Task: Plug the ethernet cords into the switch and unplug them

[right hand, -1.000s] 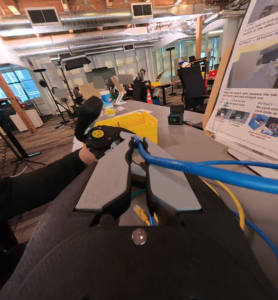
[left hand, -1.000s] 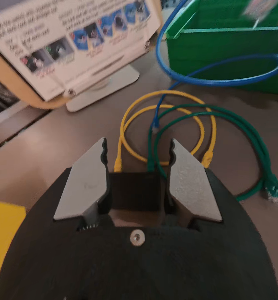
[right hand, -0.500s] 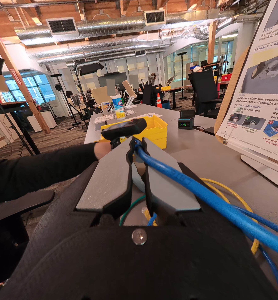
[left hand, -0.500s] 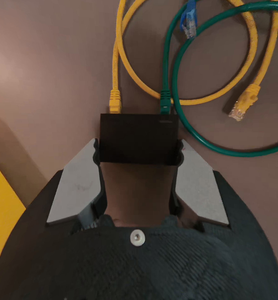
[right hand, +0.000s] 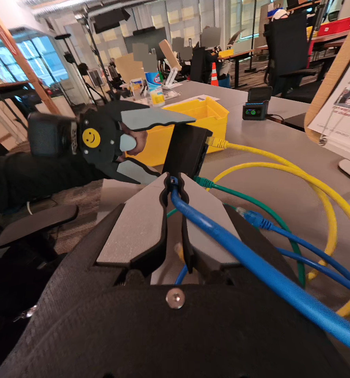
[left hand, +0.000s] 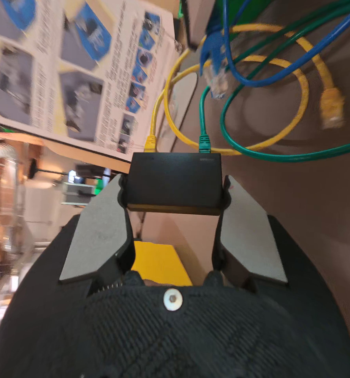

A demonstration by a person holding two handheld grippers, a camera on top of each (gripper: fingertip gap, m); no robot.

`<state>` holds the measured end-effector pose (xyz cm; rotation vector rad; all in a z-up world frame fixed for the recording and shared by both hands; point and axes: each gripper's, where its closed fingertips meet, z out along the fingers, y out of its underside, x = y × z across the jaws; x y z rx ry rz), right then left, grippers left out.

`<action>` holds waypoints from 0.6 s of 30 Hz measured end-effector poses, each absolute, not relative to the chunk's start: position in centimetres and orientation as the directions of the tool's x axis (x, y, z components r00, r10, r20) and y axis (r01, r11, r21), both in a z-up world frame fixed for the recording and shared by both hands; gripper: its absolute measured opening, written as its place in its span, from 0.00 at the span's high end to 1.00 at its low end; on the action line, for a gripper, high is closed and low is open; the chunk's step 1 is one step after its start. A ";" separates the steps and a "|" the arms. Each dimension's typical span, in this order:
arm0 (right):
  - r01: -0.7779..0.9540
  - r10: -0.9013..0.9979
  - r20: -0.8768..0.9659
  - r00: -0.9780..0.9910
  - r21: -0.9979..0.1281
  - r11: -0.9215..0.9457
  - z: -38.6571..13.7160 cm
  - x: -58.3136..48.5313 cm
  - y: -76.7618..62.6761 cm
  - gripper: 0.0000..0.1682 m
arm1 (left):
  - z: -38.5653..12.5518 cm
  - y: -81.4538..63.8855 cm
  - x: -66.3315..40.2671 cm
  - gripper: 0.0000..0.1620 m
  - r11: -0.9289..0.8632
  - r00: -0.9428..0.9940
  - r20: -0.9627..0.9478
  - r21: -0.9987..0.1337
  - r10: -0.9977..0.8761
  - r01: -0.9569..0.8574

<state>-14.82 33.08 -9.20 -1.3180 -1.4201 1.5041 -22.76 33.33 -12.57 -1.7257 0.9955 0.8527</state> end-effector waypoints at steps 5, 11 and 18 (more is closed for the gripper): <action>0.145 0.944 -0.199 -0.263 -0.976 -0.165 -9.1 -15.3 32.6 1.00 | -10.6 32.0 -19.1 0.51 -0.057 0.142 -0.984 -0.136 -0.110 -0.989; 0.143 0.941 -0.176 -0.289 -0.980 -0.139 -9.3 -15.3 32.1 1.00 | -9.5 31.8 -17.6 1.00 0.002 0.108 -0.990 -0.109 -0.090 -0.994; 0.121 0.943 -0.231 -0.241 -0.971 -0.207 -8.8 -14.6 34.0 1.00 | -15.5 33.0 -24.0 0.97 -0.373 0.646 -0.699 -0.536 -0.305 -0.757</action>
